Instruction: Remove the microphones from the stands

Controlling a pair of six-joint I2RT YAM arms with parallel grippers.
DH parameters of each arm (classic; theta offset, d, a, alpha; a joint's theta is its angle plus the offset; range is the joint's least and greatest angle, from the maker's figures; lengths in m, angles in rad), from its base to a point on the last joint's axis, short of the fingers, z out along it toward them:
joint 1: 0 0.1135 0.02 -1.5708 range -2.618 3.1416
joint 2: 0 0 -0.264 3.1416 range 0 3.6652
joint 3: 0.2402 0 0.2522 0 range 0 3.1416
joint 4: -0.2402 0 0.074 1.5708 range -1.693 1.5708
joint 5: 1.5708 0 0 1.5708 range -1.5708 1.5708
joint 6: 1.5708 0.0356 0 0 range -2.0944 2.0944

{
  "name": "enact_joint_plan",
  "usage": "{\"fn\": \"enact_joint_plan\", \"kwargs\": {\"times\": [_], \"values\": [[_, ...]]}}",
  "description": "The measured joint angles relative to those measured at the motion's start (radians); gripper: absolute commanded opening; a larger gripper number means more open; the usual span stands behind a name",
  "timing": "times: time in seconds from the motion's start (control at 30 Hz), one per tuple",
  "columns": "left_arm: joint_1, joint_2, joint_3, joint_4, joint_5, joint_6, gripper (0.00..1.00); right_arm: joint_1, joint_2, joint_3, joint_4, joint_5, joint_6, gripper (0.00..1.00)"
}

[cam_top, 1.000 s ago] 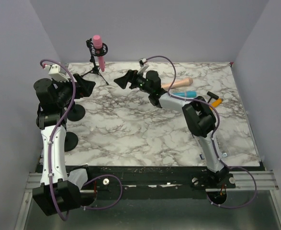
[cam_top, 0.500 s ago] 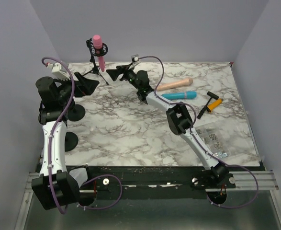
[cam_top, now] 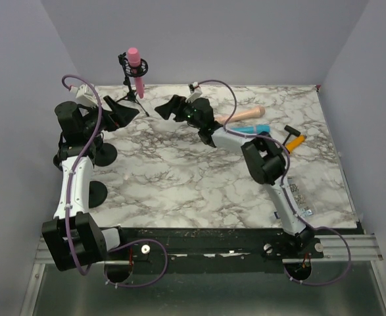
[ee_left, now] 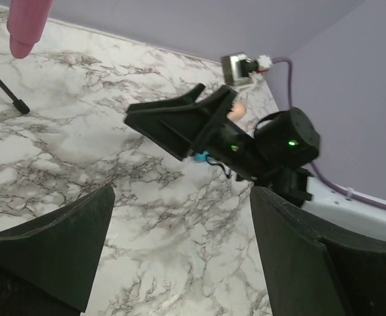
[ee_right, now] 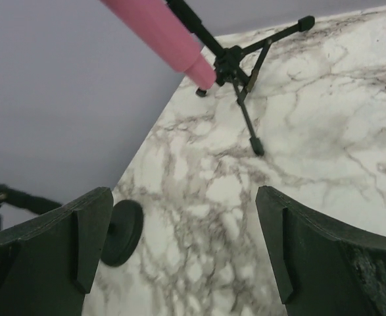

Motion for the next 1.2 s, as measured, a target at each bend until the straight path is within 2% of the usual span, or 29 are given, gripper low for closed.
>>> {"fn": "enact_joint_plan", "kwargs": {"times": [0.17,0.27,0.37,0.47,0.67,0.8,0.93,1.07,1.2], "values": [[-0.007,0.014,0.000,0.013,-0.010,-0.009,0.83,0.001,-0.410,-0.396,-0.061,-0.030,0.041,1.00],[-0.008,0.035,0.000,0.052,-0.018,-0.056,0.77,0.001,-0.645,-0.583,-0.071,-0.052,0.060,1.00],[-0.010,0.072,0.009,0.089,-0.033,-0.131,0.72,0.001,-0.812,-0.731,-0.075,-0.069,0.079,1.00],[-0.014,0.153,0.087,0.087,-0.069,-0.231,0.68,0.001,-0.910,-0.841,-0.123,-0.083,0.078,1.00],[-0.041,0.292,0.285,0.083,-0.144,-0.404,0.61,0.001,-1.054,-0.967,-0.278,-0.080,0.019,1.00],[-0.066,0.366,0.422,0.035,-0.237,-0.502,0.58,0.001,-1.154,-0.985,-0.323,-0.057,-0.032,1.00],[-0.068,0.418,0.445,0.032,-0.308,-0.612,0.58,0.001,-1.207,-0.990,-0.338,-0.039,-0.064,1.00],[-0.069,0.509,0.478,0.023,-0.362,-0.681,0.66,0.002,-1.235,-1.009,-0.354,-0.018,-0.089,1.00],[-0.081,0.565,0.545,-0.008,-0.396,-0.638,0.75,0.003,-1.248,-1.017,-0.373,0.014,-0.112,1.00]]}}
